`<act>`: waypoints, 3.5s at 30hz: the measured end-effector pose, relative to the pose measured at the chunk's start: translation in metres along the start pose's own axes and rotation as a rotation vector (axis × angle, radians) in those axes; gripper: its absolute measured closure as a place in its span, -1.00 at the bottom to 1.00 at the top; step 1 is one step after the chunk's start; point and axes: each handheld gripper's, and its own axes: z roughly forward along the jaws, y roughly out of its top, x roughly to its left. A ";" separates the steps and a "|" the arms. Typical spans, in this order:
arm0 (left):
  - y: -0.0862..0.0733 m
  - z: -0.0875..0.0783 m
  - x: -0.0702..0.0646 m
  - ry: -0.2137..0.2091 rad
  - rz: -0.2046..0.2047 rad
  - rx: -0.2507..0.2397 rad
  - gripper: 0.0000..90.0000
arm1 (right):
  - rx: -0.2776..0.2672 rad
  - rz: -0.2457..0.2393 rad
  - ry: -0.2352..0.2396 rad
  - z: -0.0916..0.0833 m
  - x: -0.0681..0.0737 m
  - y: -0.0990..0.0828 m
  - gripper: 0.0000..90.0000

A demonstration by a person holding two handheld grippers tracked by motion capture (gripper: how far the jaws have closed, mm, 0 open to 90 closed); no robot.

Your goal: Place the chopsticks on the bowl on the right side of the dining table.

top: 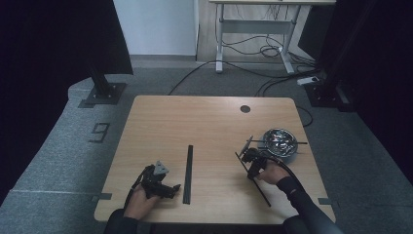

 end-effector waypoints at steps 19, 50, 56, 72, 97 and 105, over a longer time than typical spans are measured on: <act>0.000 0.000 0.000 0.000 0.000 0.000 -1.00 | 0.058 -0.067 0.004 0.001 0.006 0.006 0.90; 0.000 0.000 0.000 0.002 0.003 0.001 -1.00 | -0.027 -0.088 0.020 -0.027 0.008 -0.003 0.91; 0.000 0.000 0.000 0.001 0.003 0.000 -1.00 | -0.045 -0.089 0.021 -0.044 0.005 -0.005 0.91; 0.000 0.000 0.000 0.003 0.003 -0.001 -1.00 | -0.085 -0.071 0.015 -0.087 -0.007 -0.015 0.91; 0.000 0.000 0.000 0.003 0.001 -0.003 -1.00 | -0.120 0.039 -0.080 -0.120 -0.054 -0.016 0.91; 0.000 0.000 0.000 0.002 -0.001 -0.004 -1.00 | -0.107 0.084 -0.102 -0.102 -0.074 -0.015 0.91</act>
